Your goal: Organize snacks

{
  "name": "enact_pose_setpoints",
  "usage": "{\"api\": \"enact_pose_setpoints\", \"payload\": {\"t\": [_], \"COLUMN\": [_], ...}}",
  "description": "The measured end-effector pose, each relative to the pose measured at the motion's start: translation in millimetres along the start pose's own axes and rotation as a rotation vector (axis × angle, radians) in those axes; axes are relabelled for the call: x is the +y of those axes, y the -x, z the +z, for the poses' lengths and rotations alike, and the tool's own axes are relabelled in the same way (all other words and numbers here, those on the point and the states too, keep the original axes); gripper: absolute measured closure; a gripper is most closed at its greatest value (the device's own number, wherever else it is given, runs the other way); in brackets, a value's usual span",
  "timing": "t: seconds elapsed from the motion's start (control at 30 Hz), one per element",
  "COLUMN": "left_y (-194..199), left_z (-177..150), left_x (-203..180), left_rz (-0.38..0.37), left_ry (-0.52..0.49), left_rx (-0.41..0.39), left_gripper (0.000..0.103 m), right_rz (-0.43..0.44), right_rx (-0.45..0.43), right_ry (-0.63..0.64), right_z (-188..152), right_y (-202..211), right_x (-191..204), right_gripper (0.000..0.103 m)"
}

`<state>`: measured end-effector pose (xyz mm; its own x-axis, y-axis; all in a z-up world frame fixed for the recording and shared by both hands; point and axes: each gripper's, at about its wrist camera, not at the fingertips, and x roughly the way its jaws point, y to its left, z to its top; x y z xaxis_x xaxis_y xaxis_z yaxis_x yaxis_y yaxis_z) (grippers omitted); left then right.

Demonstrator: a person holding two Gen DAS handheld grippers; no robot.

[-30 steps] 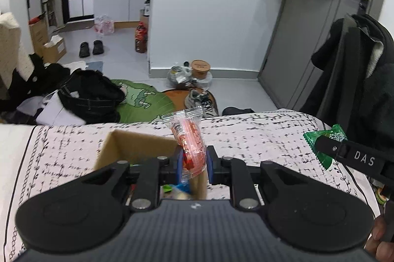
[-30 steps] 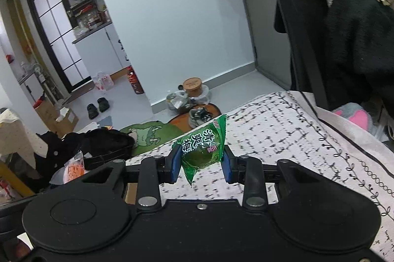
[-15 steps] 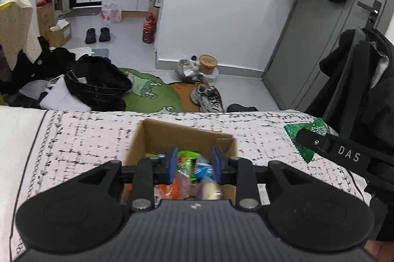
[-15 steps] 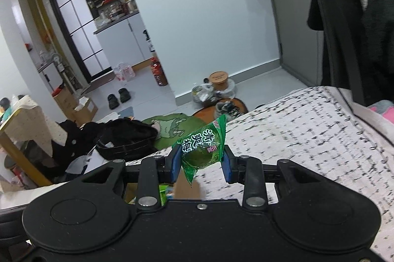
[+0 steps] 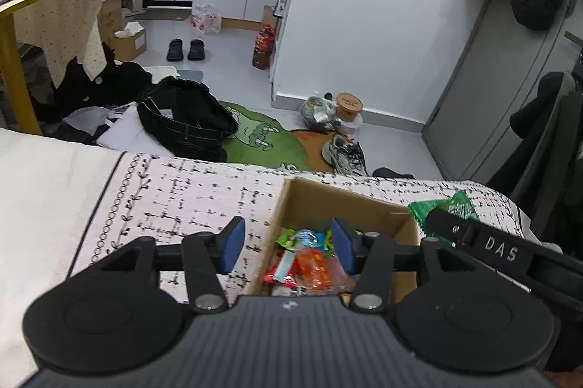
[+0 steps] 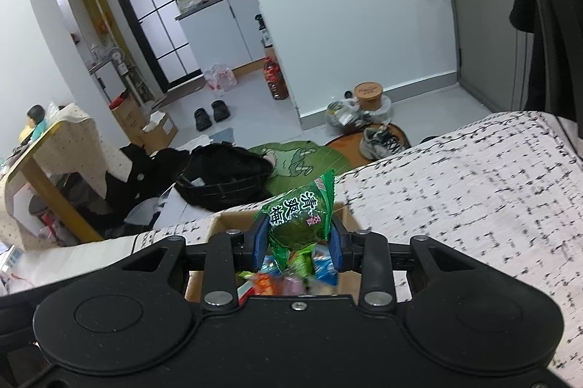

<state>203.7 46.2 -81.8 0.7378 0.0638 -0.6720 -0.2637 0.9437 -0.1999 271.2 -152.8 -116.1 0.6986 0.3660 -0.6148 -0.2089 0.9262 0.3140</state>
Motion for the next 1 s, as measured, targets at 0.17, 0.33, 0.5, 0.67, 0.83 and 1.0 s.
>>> {"api": "enact_pose_setpoints", "payload": {"t": [0.17,0.33,0.5,0.67,0.83,1.0], "left_y": [3,4,6,8,14,16], "left_z": [0,-5,-14,-20,-33,-37], "left_x": [12,20,19,11,-11,-23], "left_rz": [0.017,0.035,0.045,0.042,-0.010,-0.042], "left_ry": [0.031,0.042,0.037,0.045,-0.065,-0.075], "left_rx": [0.000,0.010,0.015,0.013,0.006,0.040], "left_gripper": [0.049,0.043,0.036,0.032,0.022,0.016], "right_rz": [0.028,0.044,-0.004,-0.073,-0.122,-0.153], "right_rx": [0.034,0.070,0.062,0.048,0.043,0.031], "right_ry": [0.000,-0.040,-0.018,0.013,0.046,0.049], "right_z": [-7,-10,-10,-9,-4,1], "right_y": [-2,-1,6,20,35,58], "right_x": [11,11,4,-7,-20,-39], "right_gripper": [0.069,0.039,0.035,0.022,0.013,0.010]}}
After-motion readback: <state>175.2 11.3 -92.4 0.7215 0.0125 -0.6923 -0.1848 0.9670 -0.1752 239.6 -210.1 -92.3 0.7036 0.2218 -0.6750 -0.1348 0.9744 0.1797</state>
